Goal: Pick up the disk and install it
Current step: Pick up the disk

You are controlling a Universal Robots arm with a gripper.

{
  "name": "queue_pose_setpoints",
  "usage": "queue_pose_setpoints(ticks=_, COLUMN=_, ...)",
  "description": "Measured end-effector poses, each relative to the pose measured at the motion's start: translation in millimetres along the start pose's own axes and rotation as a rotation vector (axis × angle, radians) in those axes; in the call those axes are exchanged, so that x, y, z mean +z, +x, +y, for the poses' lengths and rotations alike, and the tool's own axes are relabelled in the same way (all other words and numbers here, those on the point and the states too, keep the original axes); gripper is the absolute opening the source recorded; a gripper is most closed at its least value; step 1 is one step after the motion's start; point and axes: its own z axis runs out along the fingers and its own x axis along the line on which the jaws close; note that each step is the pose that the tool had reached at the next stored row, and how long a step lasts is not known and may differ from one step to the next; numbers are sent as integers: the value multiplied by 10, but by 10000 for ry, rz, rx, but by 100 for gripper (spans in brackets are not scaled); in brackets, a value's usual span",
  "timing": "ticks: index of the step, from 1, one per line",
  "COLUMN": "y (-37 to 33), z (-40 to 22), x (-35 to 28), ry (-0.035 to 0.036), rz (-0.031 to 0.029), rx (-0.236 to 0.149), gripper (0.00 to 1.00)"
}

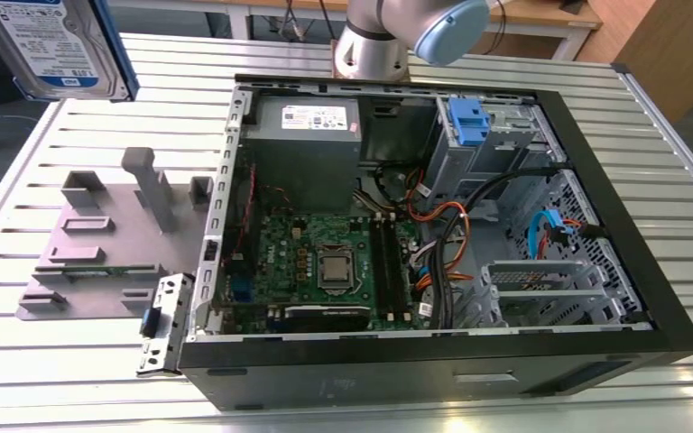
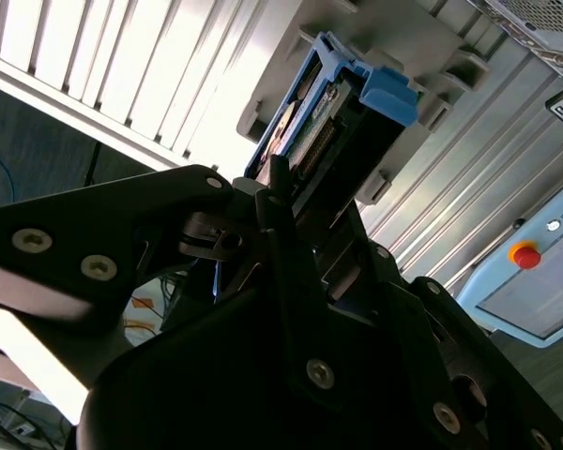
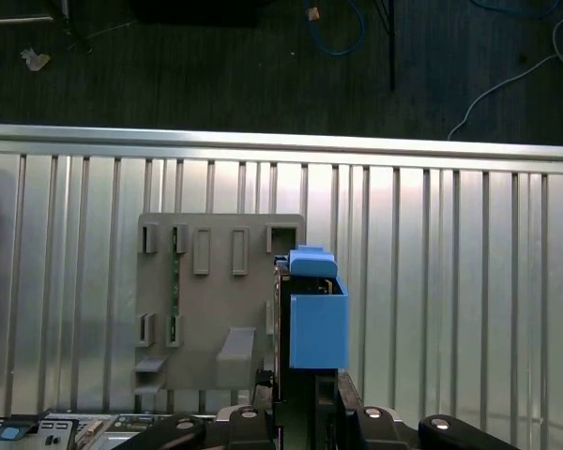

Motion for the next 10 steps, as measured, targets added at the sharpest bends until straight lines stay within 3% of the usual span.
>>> queue_pose_setpoints(ticks=10, y=1, z=-66, x=-2, ry=0, rz=0, rx=1, gripper=35)
